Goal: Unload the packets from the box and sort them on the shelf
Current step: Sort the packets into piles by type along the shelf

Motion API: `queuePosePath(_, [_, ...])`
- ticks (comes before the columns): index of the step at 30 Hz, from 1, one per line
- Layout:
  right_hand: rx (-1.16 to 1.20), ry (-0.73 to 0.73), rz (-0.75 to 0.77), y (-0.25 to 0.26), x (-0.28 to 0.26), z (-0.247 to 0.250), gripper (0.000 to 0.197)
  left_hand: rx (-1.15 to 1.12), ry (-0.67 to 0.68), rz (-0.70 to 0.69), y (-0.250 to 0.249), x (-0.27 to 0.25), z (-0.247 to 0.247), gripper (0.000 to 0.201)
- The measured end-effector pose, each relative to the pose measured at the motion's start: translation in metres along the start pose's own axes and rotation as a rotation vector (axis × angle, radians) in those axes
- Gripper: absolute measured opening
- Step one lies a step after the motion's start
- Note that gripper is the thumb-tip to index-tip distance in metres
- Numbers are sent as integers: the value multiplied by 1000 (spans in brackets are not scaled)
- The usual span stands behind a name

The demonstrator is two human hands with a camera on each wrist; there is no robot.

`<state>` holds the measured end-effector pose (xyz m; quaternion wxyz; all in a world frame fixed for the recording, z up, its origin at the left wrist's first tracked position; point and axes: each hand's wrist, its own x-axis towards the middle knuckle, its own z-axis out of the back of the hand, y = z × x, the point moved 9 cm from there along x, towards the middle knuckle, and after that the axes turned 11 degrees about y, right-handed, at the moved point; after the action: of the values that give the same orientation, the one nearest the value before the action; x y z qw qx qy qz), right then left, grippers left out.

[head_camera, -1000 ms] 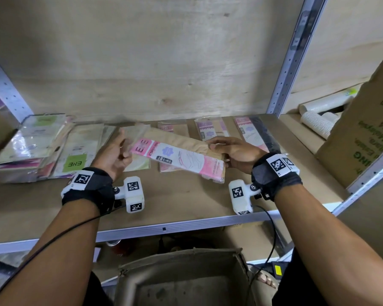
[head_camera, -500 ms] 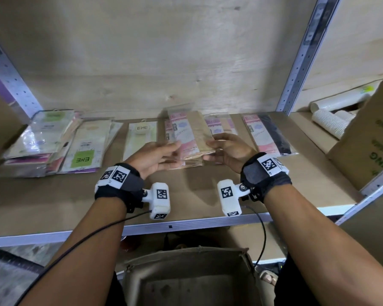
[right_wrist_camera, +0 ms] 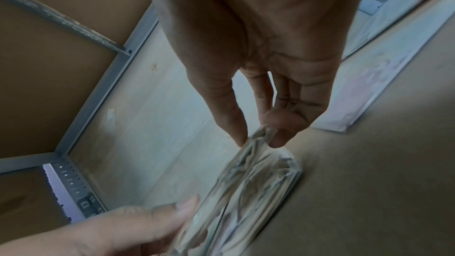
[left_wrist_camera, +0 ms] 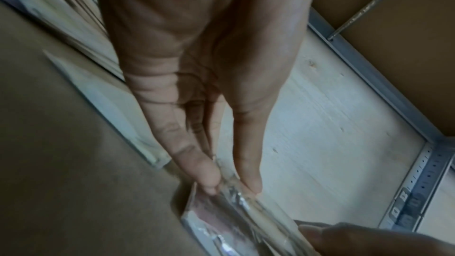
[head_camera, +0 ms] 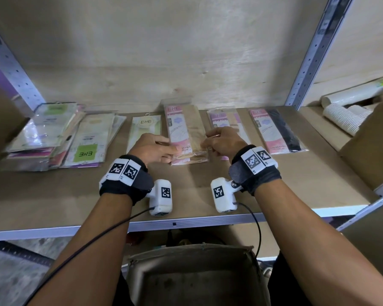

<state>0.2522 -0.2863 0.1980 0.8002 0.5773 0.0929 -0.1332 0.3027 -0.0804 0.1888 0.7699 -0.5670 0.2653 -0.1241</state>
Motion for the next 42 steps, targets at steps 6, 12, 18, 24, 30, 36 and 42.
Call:
queuePosePath(6, [-103, 21, -60, -3, -2, -4, 29, 82, -81, 49, 4, 1, 6, 33])
queuePosePath(12, [-105, 25, -70, -3, -3, -6, 35, 101, -110, 73, 2, 0, 6, 28])
queuePosePath(18, [-96, 26, -67, -3, -4, -6, 36, 99, -104, 82, 3, 0, 5, 28])
queuePosePath(24, [-93, 22, -67, -3, -3, -7, 35, 93, -95, 84, 4, 0, 5, 35])
queuePosePath(30, [-152, -27, -45, -1, -1, -1, 36, 101, -151, 55, -1, -7, 14, 63])
queuePosePath(36, [-258, -223, 134, 31, -8, 6, 28, 120, -258, -19, -12, -33, 51, 53])
queuePosePath(42, [-274, -112, 294, 76, -11, -54, 11, 107, -455, -67, -9, -73, 126, 22])
